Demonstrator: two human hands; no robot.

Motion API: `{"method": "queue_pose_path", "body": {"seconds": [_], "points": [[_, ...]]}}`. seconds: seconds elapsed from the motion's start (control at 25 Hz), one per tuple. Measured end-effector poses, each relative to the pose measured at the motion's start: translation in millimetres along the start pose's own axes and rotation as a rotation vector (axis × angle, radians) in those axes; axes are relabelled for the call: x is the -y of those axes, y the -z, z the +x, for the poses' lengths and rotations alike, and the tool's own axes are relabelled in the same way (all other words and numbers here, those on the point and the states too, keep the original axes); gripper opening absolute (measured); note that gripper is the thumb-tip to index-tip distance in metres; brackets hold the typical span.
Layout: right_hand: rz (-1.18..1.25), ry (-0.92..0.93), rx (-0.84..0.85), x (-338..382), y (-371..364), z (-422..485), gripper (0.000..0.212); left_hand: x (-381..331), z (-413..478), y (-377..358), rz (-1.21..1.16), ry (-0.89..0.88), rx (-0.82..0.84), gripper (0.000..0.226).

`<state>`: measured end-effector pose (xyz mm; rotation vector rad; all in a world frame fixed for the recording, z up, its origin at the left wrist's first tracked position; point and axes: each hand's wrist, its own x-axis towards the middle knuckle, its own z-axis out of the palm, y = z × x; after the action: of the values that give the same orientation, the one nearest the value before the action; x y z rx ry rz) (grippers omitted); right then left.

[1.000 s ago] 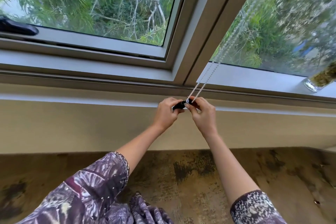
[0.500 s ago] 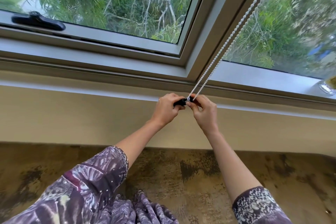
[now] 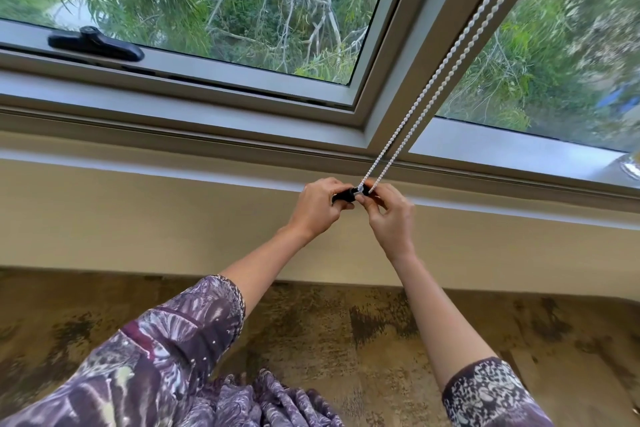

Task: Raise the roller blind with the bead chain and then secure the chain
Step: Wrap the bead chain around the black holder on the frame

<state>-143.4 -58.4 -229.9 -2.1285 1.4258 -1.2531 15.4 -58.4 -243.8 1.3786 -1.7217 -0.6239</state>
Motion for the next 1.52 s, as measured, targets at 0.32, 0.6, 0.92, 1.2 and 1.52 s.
{"method": "queue_pose_path", "body": {"seconds": [0.32,0.6,0.92,1.2,1.52], "points": [[-0.067,0.037,0.039,1.6,0.0,0.7,0.014,2.7,-1.6,8.3,0.011,-0.035,0.006,0.029],[-0.035,0.032,0.028,3.7,-2.5,-1.2,0.016,2.0,-2.4,9.1,0.03,-0.041,0.003,0.027],[-0.068,0.044,0.063,7.2,1.0,2.1,0.016,3.2,0.0,8.8,0.012,-0.023,-0.011,0.026],[-0.123,0.094,0.116,8.6,9.1,8.6,0.016,1.3,2.2,10.5,0.022,-0.03,0.086,0.031],[-0.133,0.053,0.096,7.4,8.6,12.5,0.014,-3.7,1.7,5.3,0.023,0.004,0.034,0.023]]}}
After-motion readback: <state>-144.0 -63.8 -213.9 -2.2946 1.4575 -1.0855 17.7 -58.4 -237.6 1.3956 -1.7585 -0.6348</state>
